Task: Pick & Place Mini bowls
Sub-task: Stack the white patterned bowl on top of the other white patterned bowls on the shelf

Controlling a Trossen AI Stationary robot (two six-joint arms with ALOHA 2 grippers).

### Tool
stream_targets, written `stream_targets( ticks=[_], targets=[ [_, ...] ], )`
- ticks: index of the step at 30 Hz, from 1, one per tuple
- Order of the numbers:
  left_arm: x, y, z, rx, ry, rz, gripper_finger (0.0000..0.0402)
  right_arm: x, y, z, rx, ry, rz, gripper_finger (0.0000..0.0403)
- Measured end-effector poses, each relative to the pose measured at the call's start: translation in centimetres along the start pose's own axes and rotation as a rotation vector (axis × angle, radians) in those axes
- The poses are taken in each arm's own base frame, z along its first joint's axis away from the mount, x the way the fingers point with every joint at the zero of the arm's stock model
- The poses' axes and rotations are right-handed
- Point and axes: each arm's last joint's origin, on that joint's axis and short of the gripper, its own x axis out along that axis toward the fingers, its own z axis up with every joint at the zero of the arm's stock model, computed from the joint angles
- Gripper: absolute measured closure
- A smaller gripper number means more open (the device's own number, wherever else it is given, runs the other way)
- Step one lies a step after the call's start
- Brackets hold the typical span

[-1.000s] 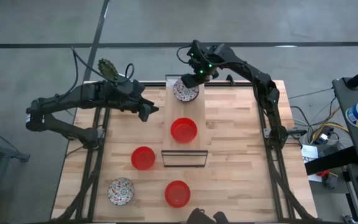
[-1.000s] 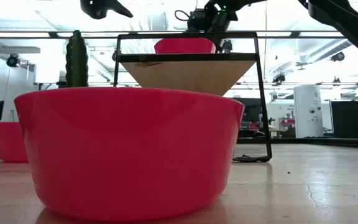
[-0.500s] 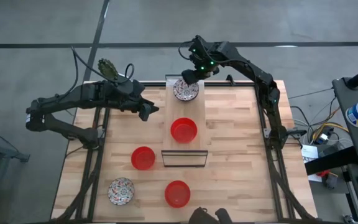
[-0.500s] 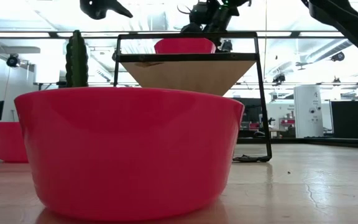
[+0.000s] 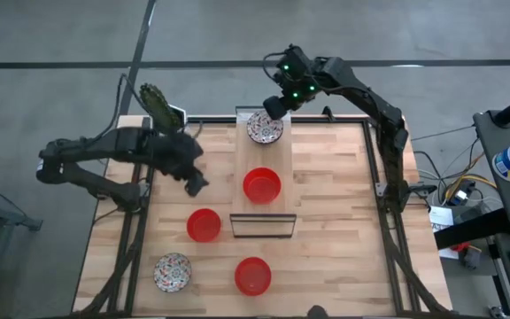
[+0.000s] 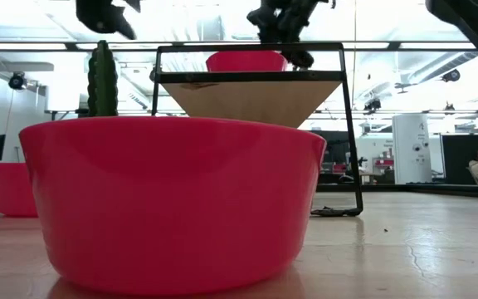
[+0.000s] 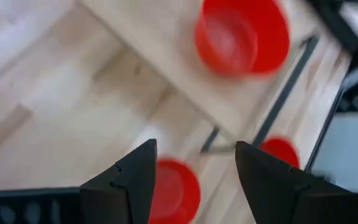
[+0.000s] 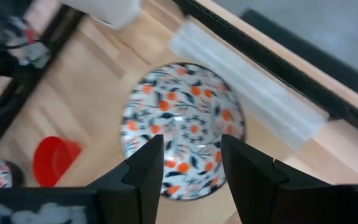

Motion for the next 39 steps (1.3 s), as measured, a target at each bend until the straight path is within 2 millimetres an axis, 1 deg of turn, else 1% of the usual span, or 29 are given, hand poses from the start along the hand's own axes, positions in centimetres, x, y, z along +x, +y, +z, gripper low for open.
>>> stream_targets(
  ticks=[5,10,13,15,20,26,30,34,36,39],
  targets=[
    [1.6,-1.1,-3.3,0.065,0.167,0.006,0.0193,-2.5,2.1,-0.5,-0.113,-0.113,0.079,0.0253],
    [3.1,-2.0,-7.1,0.07,0.323,0.021,0.0193,-5.3,4.0,-1.0,-0.219,-0.245,0.158,0.026],
    [3.7,-2.5,-9.4,0.07,0.388,0.04,0.0193,-6.4,4.7,-1.2,-0.237,-0.303,0.196,0.0264],
    [4.0,-2.6,-11.1,0.068,0.432,0.062,0.0193,-6.8,5.0,-1.3,-0.246,-0.324,0.211,0.0266],
    [4.9,-2.9,-14.7,0.019,0.523,0.083,0.0193,-7.2,5.8,-1.6,-0.263,-0.337,0.234,0.0268],
    [6.3,-2.8,-17.7,-0.027,0.559,0.09,0.0193,-7.0,6.9,-2.4,-0.287,-0.316,0.255,0.0268],
    [7.3,-2.2,-19.2,-0.036,0.576,0.121,0.0193,-6.9,7.5,-2.8,-0.301,-0.308,0.267,0.027],
    [8.2,-1.5,-20.2,-0.042,0.584,0.169,0.0193,-6.8,7.9,-3.1,-0.31,-0.303,0.275,0.0271],
    [8.7,-1.4,-20.5,-0.043,0.585,0.159,0.0193,-6.8,8.1,-3.2,-0.314,-0.3,0.278,0.0271],
    [9.6,-1.6,-20.9,-0.061,0.577,0.092,0.0193,-6.7,8.3,-3.3,-0.311,-0.295,0.282,0.0271]
  ],
)
